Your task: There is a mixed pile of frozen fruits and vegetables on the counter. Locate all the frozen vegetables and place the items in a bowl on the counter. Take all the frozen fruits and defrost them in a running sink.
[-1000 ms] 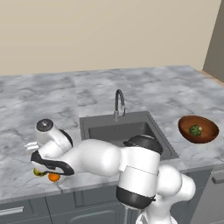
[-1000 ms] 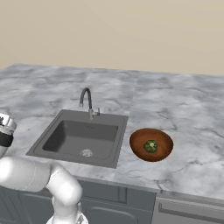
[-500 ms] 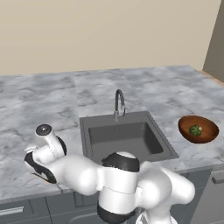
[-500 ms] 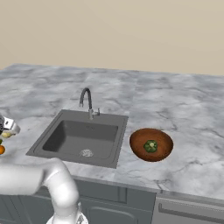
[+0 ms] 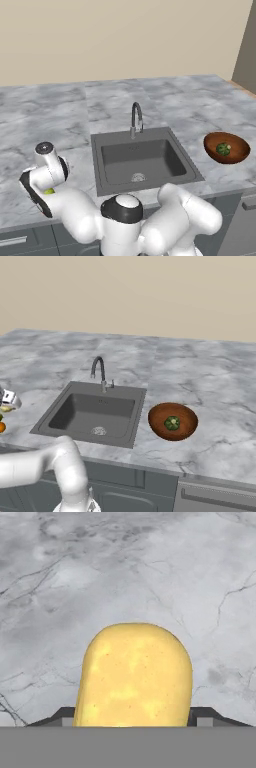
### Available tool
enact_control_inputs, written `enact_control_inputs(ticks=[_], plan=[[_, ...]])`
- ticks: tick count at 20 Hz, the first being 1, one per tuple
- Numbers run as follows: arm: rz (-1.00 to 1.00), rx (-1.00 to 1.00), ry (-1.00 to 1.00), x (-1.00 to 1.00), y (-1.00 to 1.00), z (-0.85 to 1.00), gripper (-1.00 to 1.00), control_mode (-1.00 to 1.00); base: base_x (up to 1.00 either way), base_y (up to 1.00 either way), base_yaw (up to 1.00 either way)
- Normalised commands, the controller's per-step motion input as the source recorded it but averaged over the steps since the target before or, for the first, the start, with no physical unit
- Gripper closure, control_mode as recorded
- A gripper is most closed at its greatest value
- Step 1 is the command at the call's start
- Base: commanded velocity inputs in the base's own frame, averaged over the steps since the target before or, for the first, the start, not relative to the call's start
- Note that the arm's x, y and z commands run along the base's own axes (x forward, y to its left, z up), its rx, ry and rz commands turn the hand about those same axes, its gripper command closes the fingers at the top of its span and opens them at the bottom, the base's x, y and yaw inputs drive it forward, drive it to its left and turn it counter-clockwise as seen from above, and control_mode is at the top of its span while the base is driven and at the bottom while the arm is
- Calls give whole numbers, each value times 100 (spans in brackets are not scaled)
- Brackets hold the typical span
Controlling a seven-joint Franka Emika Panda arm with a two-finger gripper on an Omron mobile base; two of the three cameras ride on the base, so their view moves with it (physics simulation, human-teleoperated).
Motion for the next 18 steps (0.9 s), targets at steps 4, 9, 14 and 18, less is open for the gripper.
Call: enact_control_inputs(ticks=[4,9,14,18], plan=[[0,0,0,0,-22,18,100,-100,0,0,0],[0,0,0,1,-62,2,100,-100,0,0,0],[0,0,0,8,-73,0,100,-100,0,0,0],[0,0,0,8,-75,1,100,-100,0,0,0]])
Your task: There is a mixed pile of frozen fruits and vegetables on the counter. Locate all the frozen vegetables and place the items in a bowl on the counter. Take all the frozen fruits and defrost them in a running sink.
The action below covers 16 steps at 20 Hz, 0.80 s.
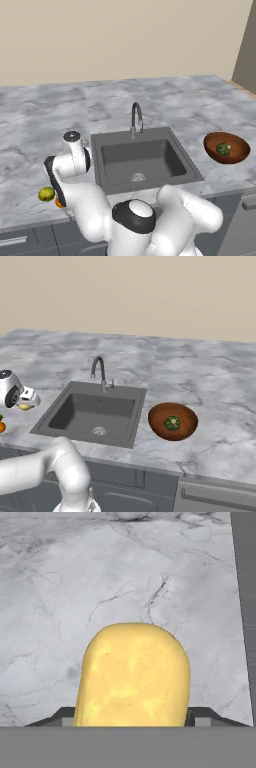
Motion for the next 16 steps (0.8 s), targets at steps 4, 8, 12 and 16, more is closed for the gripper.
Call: enact_control_inputs(ticks=[4,8,12,16], plan=[[0,0,0,10,-72,13,100,-100,0,0,0],[0,0,0,7,-75,14,100,-100,0,0,0],[0,0,0,7,-75,12,100,-100,0,0,0],[0,0,0,2,-72,12,100,-100,0,0,0]])
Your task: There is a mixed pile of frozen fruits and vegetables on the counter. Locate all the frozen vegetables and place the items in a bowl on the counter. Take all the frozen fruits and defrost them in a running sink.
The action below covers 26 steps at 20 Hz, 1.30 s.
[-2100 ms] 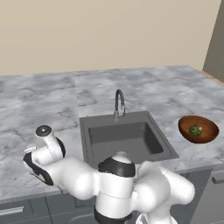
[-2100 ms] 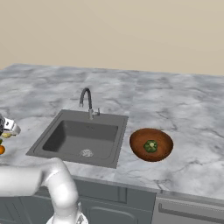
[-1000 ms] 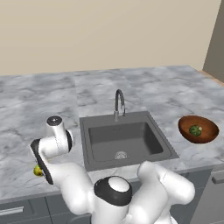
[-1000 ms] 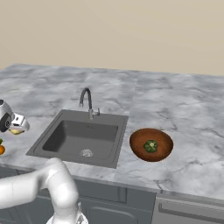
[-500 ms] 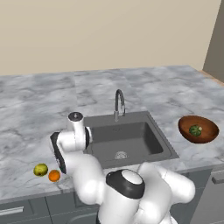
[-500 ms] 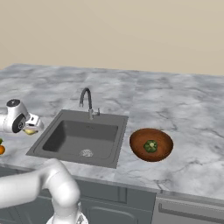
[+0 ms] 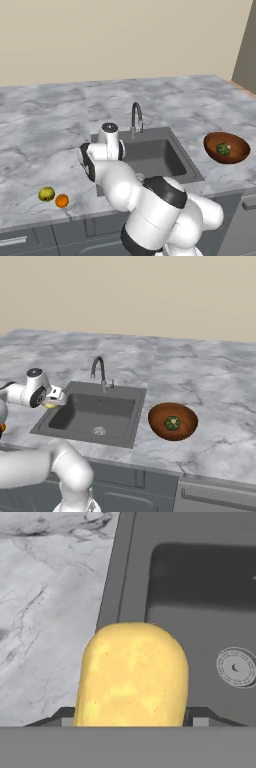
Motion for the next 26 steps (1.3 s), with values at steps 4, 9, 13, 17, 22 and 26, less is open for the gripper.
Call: enact_control_inputs(ticks=[4,9,13,17,22,26], plan=[[0,0,0,0,-71,9,100,-100,0,0,0],[0,0,0,0,-74,7,100,-100,0,0,0],[0,0,0,0,-71,2,100,-100,0,0,0],[0,0,0,0,-61,10,100,-100,0,0,0],[0,0,0,0,-56,22,100,-100,0,0,0],[0,0,0,0,-58,26,100,-100,0,0,0]])
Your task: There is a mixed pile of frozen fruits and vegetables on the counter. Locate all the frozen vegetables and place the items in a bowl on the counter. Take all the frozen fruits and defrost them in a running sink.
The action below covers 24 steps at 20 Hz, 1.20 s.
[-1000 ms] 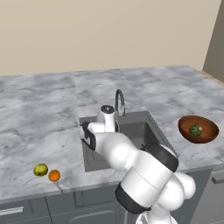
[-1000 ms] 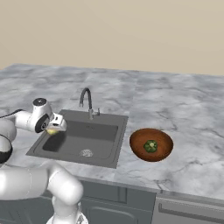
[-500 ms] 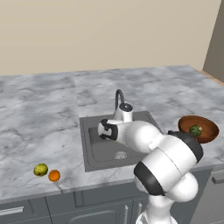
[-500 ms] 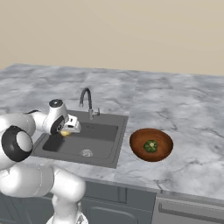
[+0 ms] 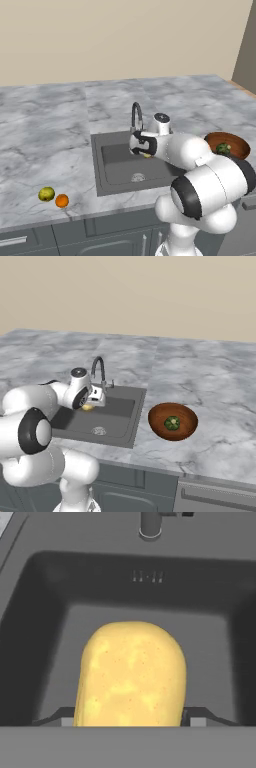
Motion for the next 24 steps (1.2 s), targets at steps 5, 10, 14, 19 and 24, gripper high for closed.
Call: enact_control_inputs(ticks=[5,10,14,19,24], plan=[[0,0,0,0,-62,17,100,-100,0,0,0],[0,0,0,0,-67,16,100,-100,0,0,0],[0,0,0,0,-64,28,100,-100,0,0,0],[0,0,0,0,-62,29,100,-100,0,0,0],[0,0,0,0,-66,5,100,-100,0,0,0]])
